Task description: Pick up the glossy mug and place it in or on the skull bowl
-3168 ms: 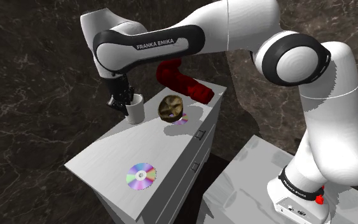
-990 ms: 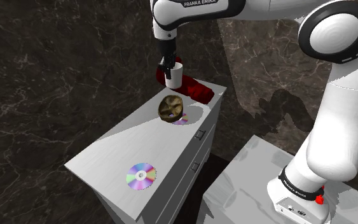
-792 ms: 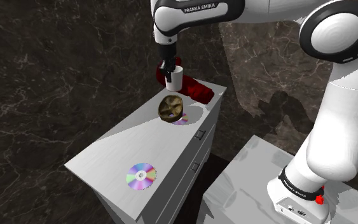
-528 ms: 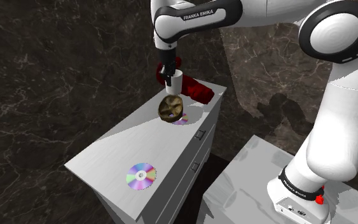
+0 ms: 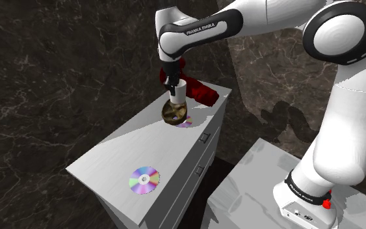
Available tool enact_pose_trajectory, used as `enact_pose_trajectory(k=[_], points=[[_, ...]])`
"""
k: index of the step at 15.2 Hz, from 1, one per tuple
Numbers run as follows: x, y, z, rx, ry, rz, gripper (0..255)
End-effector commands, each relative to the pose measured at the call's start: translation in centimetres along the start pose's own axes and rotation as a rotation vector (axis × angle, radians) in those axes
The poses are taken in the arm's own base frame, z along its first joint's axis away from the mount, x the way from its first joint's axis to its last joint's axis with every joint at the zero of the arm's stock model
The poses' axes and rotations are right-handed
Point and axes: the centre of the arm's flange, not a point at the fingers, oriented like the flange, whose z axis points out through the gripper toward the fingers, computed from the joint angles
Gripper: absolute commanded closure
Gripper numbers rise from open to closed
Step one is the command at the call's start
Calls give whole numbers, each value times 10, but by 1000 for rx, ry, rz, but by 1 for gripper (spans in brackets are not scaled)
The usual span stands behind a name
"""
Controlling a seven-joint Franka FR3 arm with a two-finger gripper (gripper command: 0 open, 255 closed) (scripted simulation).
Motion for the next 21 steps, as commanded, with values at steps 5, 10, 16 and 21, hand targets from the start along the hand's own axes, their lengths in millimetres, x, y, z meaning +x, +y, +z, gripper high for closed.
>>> enact_pose_trajectory(k=[5,10,16,21], points=[[0,0,3,0,1,0,255],[-1,0,3,0,1,0,0],[0,0,-37,0,1,0,0],[0,0,-47,0,1,0,0]])
